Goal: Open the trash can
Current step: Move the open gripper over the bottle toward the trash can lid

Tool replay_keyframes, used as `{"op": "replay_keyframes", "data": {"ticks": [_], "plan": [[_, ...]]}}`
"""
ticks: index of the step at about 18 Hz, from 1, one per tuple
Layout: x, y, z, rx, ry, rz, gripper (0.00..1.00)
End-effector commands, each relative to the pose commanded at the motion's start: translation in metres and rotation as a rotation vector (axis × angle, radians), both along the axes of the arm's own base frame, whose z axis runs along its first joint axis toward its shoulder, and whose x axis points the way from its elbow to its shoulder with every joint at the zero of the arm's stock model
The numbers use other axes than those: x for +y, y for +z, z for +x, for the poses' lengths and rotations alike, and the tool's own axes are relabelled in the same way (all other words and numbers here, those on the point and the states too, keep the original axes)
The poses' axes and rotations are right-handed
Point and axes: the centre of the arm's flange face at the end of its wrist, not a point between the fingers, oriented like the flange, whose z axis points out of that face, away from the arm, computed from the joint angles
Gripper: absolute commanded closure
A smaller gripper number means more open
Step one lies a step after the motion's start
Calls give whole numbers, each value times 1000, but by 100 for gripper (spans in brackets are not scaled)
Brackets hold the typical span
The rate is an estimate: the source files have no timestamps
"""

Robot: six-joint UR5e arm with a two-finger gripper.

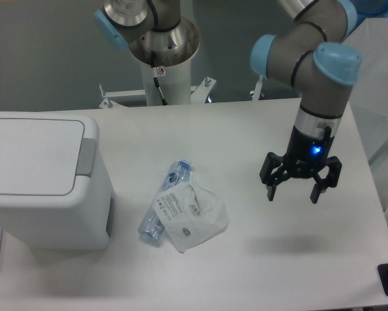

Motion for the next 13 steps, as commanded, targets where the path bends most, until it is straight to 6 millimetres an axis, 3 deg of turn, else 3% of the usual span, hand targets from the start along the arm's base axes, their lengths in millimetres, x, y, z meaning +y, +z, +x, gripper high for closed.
{"op": "replay_keyframes", "data": {"ticks": [2, 4, 9, 13], "plan": [[2, 19, 6, -27, 34, 46, 0], [14, 35, 25, -30, 23, 71, 0], [48, 50, 62, -63, 11, 86, 0], [70, 68, 110, -84, -9, 98, 0]]}}
